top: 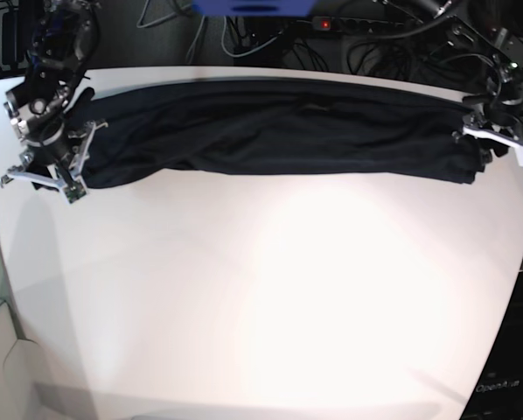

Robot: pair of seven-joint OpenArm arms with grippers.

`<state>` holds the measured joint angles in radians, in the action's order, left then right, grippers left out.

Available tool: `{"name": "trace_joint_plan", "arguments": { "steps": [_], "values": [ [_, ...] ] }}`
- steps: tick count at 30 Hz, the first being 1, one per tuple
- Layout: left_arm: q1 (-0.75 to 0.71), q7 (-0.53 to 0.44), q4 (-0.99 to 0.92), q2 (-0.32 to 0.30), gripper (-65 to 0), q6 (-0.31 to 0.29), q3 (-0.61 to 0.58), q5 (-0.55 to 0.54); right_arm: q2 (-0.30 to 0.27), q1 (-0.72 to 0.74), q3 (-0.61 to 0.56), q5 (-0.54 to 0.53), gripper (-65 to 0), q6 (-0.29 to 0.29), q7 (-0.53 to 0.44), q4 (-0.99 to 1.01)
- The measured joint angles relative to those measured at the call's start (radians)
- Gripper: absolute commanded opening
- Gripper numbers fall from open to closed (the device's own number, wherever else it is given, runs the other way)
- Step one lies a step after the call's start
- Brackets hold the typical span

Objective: Fold the T-shirt properly
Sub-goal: 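Adjust the left gripper's grip on the band end, lifting it slightly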

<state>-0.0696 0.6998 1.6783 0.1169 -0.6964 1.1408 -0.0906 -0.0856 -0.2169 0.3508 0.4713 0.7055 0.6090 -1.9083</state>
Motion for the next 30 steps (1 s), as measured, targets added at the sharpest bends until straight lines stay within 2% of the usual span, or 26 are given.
{"name": "trace_joint_plan", "arguments": {
  "steps": [2,11,14,22,30],
  "values": [
    [0.0,0.0,0.001,0.0,-31.9,0.0,0.0,0.001,0.0,0.0,0.0,0.0,-46.9,0.0,0.0,0.0],
    [0.0,0.0,-0.014,-0.001,-31.8,0.0,0.0,0.005,0.0,0.0,0.0,0.0,-46.9,0.0,0.0,0.0],
    [0.001,-0.003,-0.075,-0.01,-31.8,0.005,-0.013,0.012,0.0,0.0,0.0,0.0,-46.9,0.0,0.0,0.0],
    [-0.035,-0.006,-0.085,-0.041,-31.8,0.003,-0.105,0.006,0.0,0.0,0.0,0.0,-46.8,0.0,-0.002,0.0],
    [-0.065,-0.002,-0.085,-0.099,-31.8,-0.001,-0.11,-0.004,0.0,0.0,-0.002,0.0,-46.8,0.0,0.0,0.0]
  ]
}}
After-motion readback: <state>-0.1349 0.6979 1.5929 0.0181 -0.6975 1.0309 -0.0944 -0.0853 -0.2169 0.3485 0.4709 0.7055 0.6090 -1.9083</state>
